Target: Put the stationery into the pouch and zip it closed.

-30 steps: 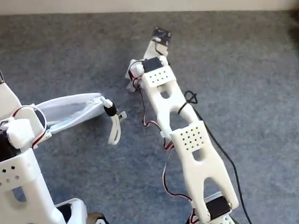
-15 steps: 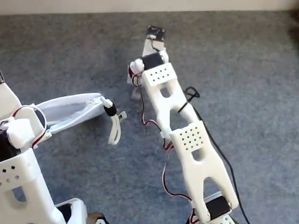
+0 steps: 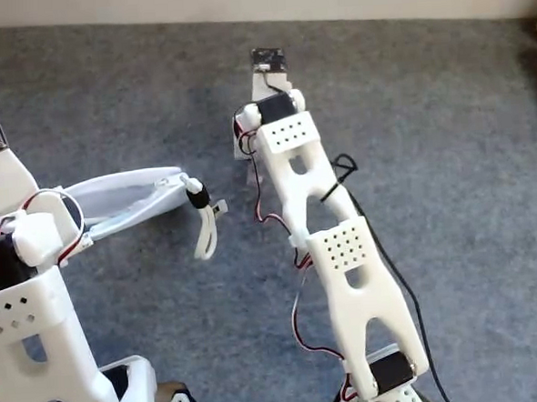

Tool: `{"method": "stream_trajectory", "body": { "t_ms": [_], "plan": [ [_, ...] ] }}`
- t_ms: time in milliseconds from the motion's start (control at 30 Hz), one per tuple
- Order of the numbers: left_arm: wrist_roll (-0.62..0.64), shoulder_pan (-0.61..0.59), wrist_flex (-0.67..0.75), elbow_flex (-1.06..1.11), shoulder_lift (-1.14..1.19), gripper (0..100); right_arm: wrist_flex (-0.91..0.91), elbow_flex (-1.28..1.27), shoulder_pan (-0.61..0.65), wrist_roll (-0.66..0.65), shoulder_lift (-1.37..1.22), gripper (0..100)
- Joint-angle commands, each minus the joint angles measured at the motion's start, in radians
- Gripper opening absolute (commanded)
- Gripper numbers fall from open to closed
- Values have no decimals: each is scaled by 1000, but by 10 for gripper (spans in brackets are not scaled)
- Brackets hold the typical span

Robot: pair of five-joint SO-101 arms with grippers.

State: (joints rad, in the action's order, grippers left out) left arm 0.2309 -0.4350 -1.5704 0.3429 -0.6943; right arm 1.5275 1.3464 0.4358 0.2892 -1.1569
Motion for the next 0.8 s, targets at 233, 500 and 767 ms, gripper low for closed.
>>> {"method": "stream_trajectory", "body": {
  "t_ms": [233,500,767],
  "plan": [
    [9,-12,11,16,-7,6,-10,-58,50,-20,47,108],
    [9,-12,9,16,-7,6,-16,-67,50,-17,47,100],
    [9,-12,9,16,-7,6,36,-44,28,-21,58,5]
  ]
}}
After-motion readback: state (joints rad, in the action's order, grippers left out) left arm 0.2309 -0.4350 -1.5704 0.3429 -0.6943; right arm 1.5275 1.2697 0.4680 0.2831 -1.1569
